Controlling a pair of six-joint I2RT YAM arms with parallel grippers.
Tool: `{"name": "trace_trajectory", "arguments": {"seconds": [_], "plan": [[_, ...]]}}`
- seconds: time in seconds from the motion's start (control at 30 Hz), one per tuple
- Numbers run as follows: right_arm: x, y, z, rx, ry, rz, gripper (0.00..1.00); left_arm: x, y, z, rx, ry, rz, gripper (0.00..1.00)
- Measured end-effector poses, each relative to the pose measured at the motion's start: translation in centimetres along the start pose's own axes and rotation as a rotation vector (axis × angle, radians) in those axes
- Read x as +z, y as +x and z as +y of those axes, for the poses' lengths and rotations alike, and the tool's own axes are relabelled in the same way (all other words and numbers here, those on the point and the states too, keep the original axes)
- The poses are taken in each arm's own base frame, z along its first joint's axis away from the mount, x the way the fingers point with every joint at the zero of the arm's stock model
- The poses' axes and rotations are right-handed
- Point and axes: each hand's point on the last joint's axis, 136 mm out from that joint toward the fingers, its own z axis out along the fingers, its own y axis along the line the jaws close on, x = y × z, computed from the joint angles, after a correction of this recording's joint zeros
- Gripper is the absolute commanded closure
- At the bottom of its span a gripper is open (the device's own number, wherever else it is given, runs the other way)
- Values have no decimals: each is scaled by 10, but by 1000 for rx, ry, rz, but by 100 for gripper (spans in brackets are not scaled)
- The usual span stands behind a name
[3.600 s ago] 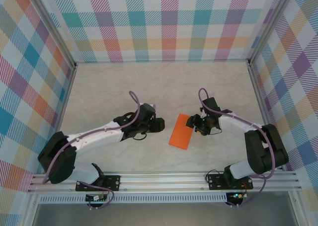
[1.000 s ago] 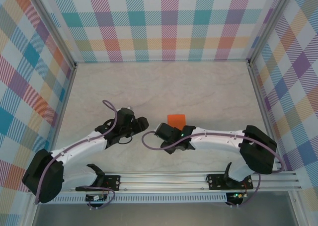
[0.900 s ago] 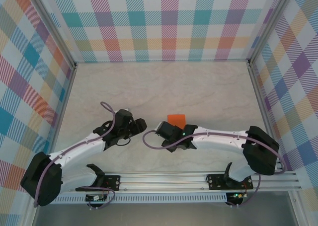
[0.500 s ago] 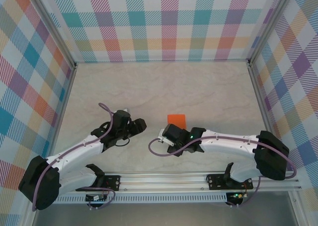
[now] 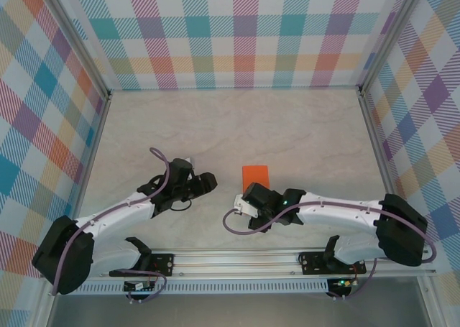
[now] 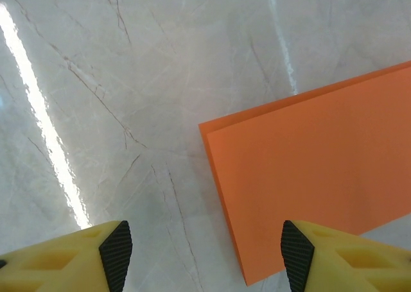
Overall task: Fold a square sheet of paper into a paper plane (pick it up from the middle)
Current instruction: Fold the triangle a second time at the center of the table.
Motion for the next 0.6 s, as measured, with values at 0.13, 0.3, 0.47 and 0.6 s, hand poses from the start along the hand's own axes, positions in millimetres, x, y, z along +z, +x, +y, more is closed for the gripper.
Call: {"name": "trace_trajectory", "arguments": {"seconds": [0.13, 0.3, 0.47, 0.6], "plan": [[15, 3, 0, -17, 6, 34, 36, 3, 3, 3, 0, -12, 11, 27], [35, 8, -5, -22, 26, 80, 38, 4, 4, 3, 5, -14, 14, 27], [38, 6, -7, -27, 36, 83, 41, 4, 4, 4, 13, -18, 14, 27], [38, 2, -15, -23, 73, 69, 45, 4, 4, 4, 16, -18, 14, 27]]}}
